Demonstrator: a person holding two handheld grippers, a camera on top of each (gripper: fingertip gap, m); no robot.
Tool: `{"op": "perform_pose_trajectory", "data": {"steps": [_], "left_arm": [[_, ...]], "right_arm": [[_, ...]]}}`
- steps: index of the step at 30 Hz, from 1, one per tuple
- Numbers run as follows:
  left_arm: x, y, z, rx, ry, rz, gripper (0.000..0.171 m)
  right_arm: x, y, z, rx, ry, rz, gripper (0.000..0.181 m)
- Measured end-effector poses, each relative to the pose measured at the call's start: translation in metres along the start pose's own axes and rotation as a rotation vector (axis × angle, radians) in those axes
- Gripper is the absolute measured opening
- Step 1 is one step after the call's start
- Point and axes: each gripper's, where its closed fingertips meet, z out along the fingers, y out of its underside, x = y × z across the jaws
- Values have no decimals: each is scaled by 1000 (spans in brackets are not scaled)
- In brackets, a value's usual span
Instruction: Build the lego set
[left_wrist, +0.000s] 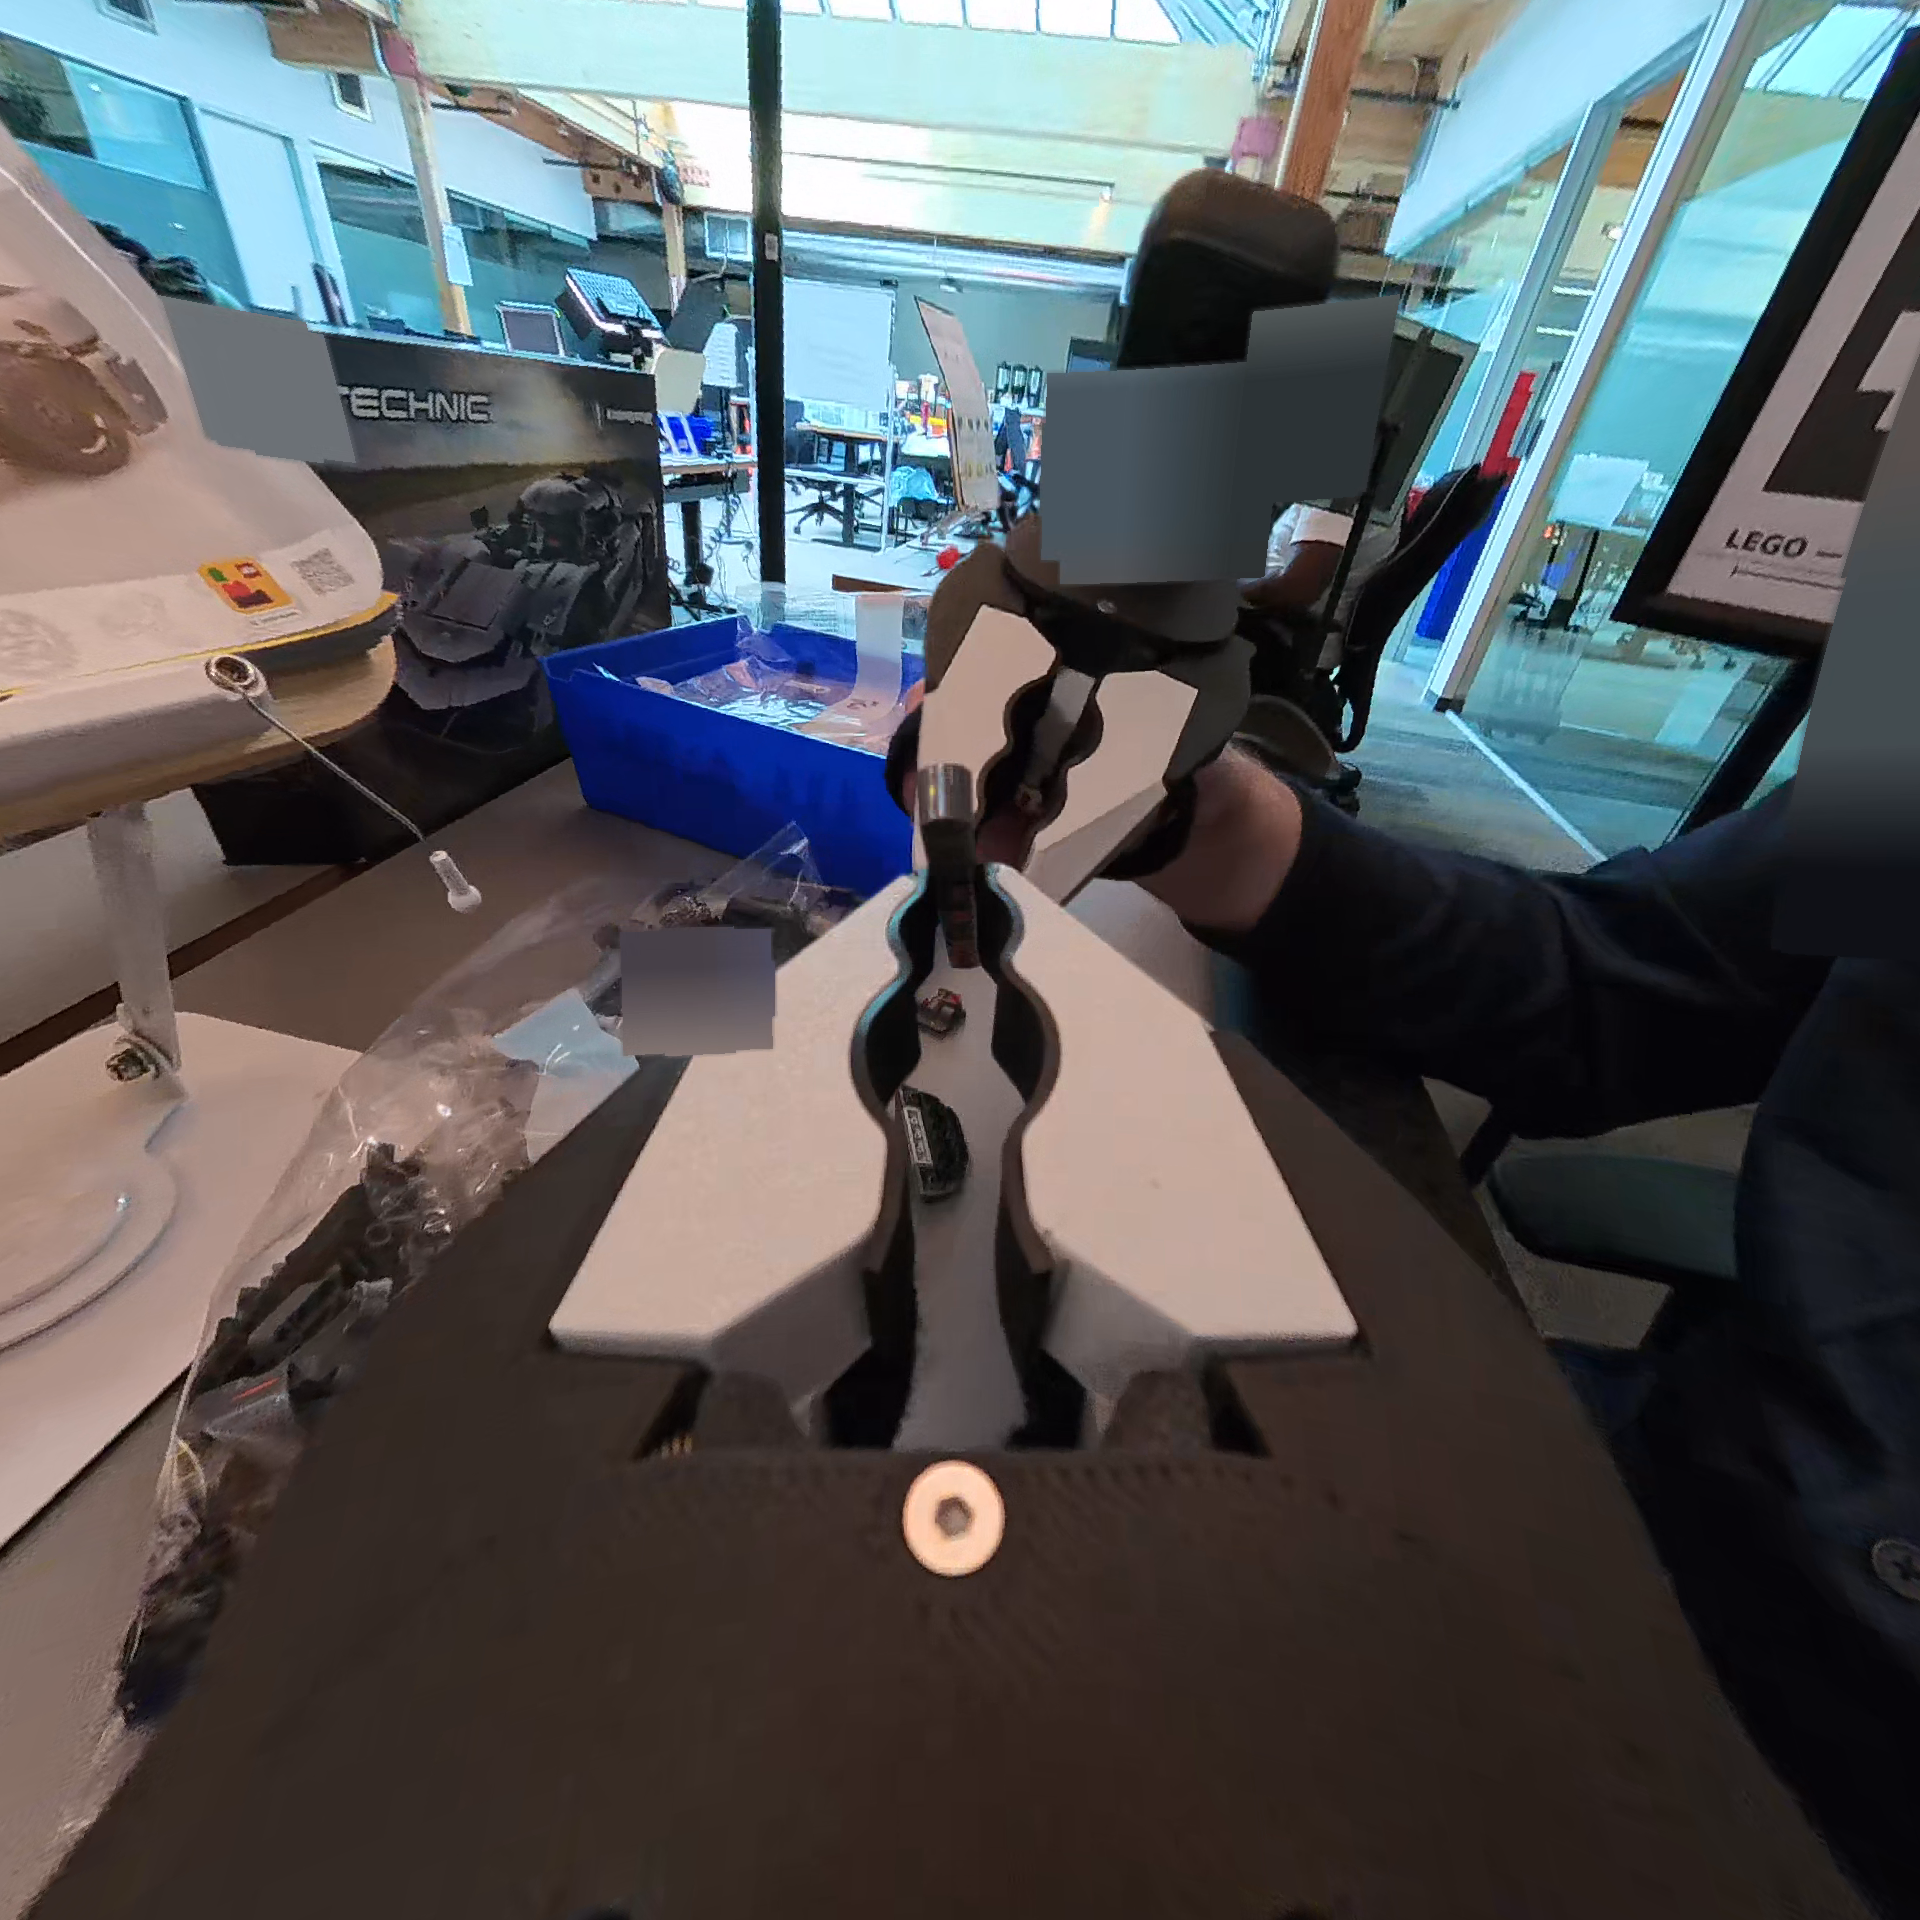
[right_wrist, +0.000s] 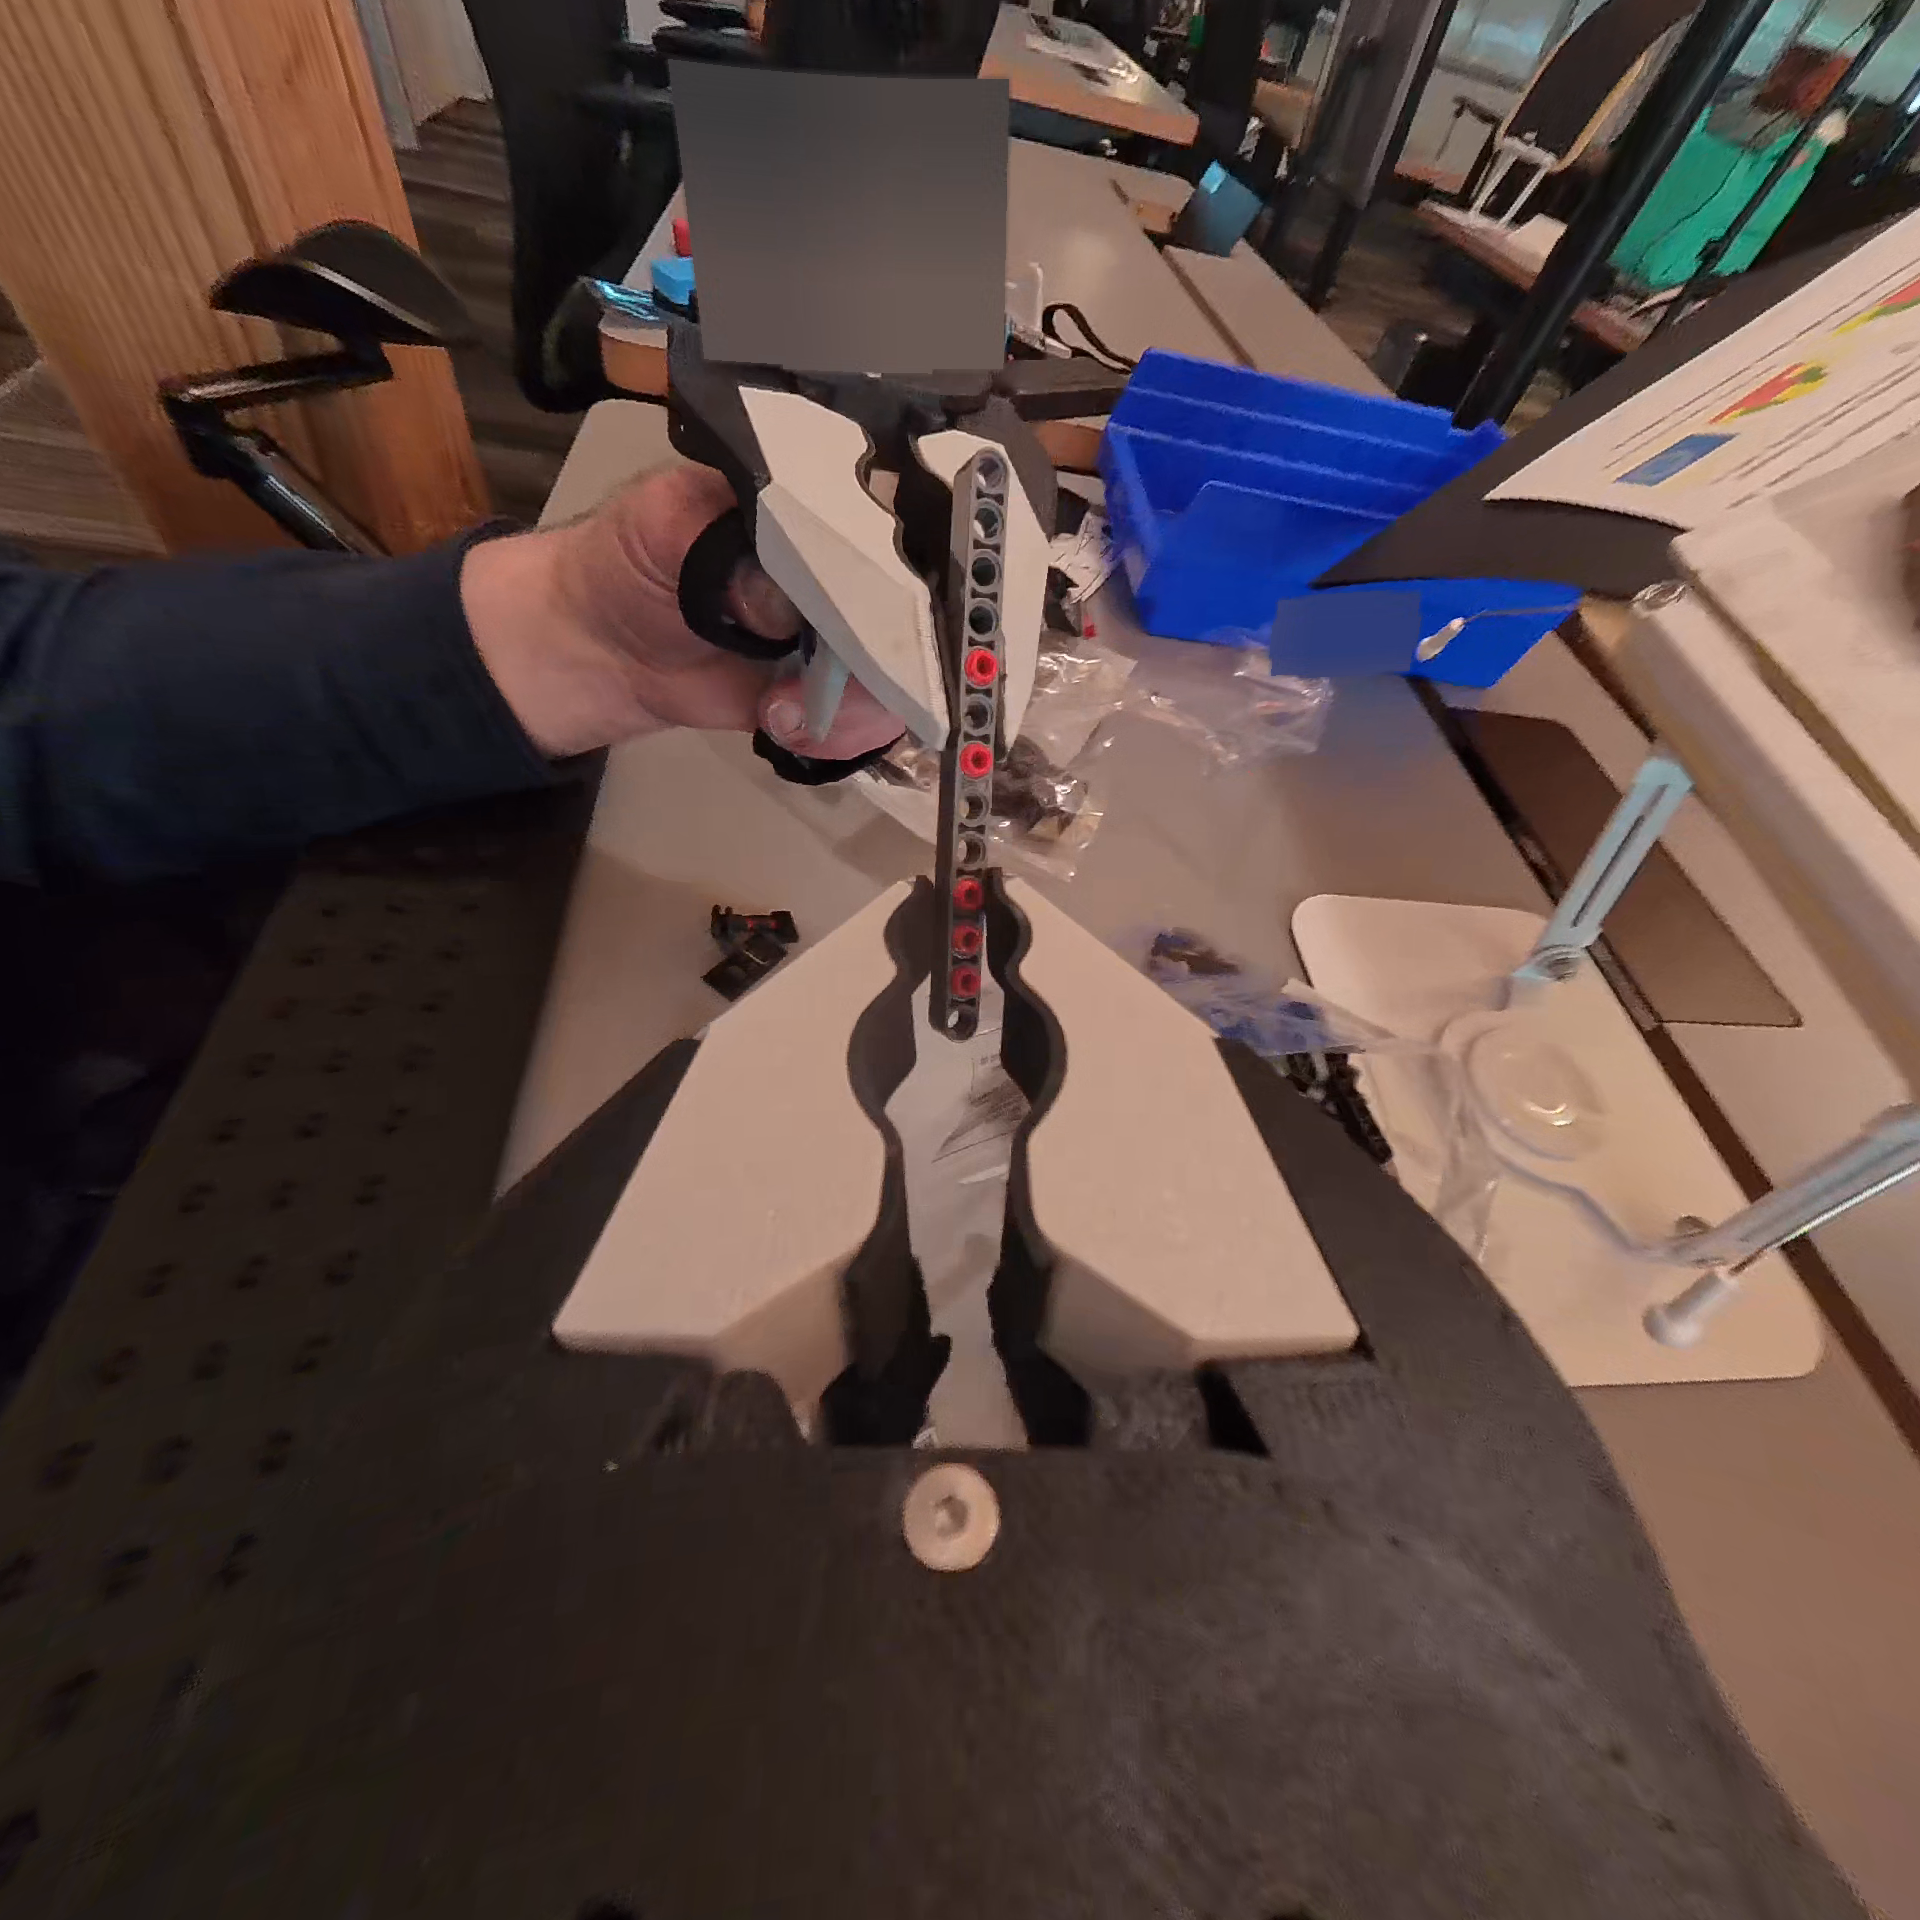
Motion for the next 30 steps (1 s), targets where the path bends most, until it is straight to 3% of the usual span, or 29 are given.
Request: {"op": "perform_pose_trajectory", "data": {"steps": [9, 12, 14, 18, 20, 26, 30], "left_arm": [[9, -4, 0, 30, 70, -20, 5], [1, -2, 2, 25, 35, -53, 5], [-8, -2, 1, 44, 4, -120, 5], [-17, -3, -1, 85, -4, -209, 5], [-21, -2, -2, 83, -22, -216, 4], [-20, -21, -11, 199, -4, -204, 15], [-15, -28, -14, 232, 23, -186, 13]], "right_arm": [[-9, -6, -4, 91, -165, 173, 6], [-3, -3, 1, 58, -73, 101, 9], [1, 1, 8, 1, 22, 20, 23], [19, 9, 17, -126, 272, -190, 11], [22, 11, 19, -144, 285, -153, 10], [3, 0, 5, 116, -165, 362, 8], [-14, 2, 5, 110, -343, 449, 8]]}}
